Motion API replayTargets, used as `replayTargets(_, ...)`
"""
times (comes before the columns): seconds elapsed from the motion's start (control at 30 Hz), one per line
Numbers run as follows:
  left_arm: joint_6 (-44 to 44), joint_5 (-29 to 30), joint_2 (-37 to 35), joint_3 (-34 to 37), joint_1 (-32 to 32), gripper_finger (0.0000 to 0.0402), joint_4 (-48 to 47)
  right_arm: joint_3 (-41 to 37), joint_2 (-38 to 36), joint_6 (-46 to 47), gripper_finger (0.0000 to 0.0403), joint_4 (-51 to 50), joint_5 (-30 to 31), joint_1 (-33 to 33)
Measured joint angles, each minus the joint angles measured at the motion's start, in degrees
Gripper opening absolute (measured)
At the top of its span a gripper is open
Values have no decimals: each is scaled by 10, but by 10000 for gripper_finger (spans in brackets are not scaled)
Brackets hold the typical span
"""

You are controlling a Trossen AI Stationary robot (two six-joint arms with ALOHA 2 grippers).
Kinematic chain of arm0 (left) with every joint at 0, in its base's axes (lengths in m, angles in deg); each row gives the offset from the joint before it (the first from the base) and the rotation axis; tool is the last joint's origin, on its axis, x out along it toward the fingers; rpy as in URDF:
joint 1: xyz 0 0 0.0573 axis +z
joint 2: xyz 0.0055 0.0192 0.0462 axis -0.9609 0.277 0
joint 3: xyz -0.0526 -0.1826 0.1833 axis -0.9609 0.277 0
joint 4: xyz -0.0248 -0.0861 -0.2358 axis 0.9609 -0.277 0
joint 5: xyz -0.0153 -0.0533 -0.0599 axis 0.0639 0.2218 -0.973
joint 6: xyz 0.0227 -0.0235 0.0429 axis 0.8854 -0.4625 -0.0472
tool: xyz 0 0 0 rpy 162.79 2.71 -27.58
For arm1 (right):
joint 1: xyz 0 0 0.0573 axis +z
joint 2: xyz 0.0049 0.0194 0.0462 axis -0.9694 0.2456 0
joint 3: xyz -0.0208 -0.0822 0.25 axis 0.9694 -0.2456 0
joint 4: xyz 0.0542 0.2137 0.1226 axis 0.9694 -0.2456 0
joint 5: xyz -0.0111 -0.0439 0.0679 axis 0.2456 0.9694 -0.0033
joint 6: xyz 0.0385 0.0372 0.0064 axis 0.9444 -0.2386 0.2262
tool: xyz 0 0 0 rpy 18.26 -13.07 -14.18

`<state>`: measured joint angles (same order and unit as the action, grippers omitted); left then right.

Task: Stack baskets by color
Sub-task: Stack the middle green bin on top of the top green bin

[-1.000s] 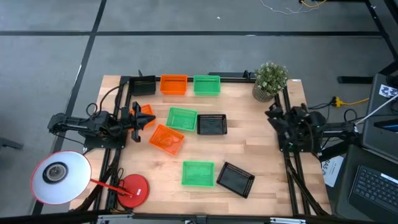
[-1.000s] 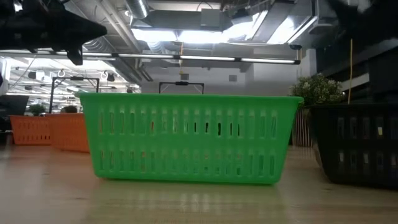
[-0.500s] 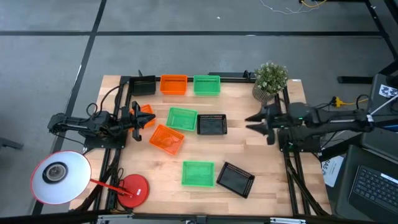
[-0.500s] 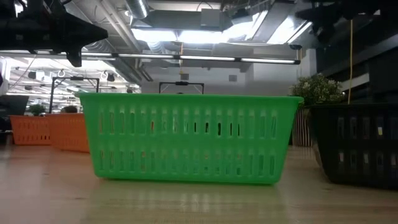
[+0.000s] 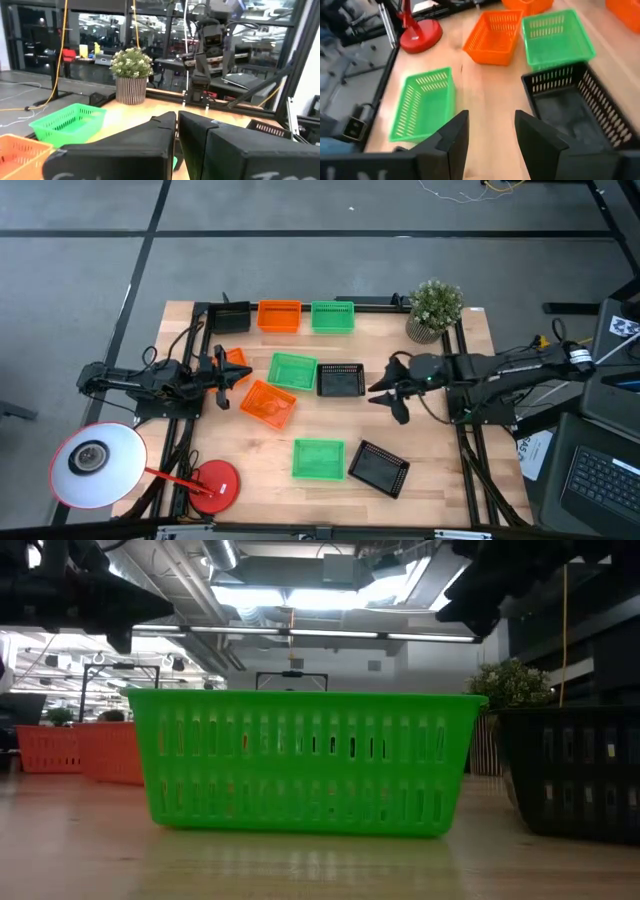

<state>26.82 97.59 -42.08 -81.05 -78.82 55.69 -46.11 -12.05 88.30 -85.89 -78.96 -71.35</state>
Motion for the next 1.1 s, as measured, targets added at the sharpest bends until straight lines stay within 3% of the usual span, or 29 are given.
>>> replayTargets(0.23, 28, 0, 0, 0, 0, 11, -3, 62, 115, -36, 160, 34, 35, -20)
replayTargets(0.8, 24, 0, 0, 0, 0, 11, -58, 418, 527, -202, 160, -71, 43, -51)
replayTargets(0.97, 24, 0, 0, 0, 0, 11, -63, 479, 604, -220, 160, -89, 97, -50)
replayTargets(1.1, 24, 0, 0, 0, 0, 11, -76, 505, 639, -219, 160, -116, 100, -51)
